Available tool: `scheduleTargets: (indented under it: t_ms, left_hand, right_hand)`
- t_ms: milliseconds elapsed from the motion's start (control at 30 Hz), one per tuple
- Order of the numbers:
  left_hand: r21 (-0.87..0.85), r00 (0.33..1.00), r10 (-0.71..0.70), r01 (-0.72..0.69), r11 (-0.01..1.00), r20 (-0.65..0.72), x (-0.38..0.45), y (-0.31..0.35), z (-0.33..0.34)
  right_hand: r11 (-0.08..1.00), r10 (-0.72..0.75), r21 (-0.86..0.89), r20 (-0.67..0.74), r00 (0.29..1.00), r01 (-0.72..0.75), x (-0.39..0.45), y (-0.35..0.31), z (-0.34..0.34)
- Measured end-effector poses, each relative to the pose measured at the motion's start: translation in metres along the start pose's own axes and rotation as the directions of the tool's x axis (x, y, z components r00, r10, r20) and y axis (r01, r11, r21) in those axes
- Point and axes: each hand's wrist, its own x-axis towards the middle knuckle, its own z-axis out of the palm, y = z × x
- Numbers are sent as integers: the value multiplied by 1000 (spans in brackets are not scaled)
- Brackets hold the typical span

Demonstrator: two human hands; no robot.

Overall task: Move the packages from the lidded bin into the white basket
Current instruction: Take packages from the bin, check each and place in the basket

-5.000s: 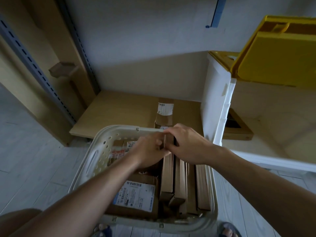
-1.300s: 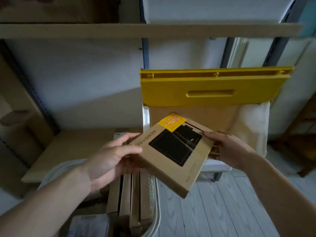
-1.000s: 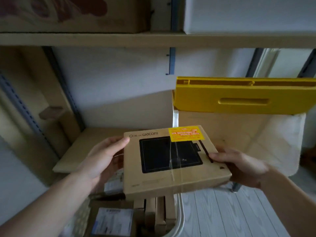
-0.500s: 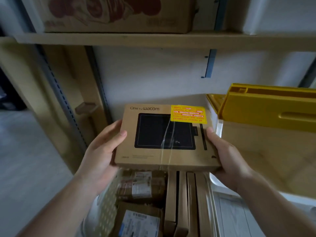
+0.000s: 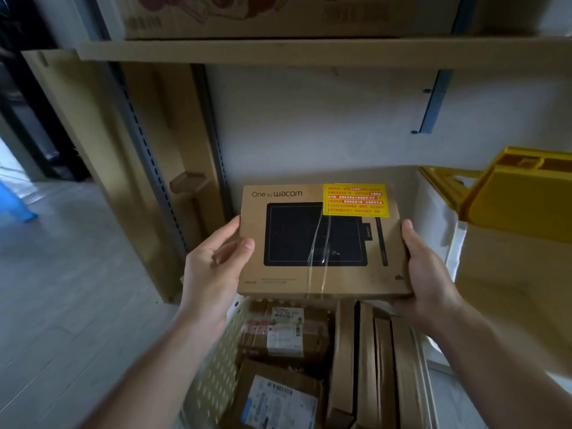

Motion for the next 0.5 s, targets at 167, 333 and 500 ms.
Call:
scheduleTargets:
  t_ms: [167, 333, 500]
  left_hand:
    - [105, 993, 67, -77, 991, 96, 6, -13, 4]
    - [323, 979, 65, -126, 938, 192, 12, -28, 8]
    - [301, 977, 61, -122, 946, 204, 21, -35, 22]
  right_hand:
    - [999, -4, -45, -13, 1000, 3, 5, -2, -3]
    - [1000, 11, -14, 93, 996, -10, 8, 3, 0]
    - [997, -23, 71, 335, 942, 0, 8, 6, 12]
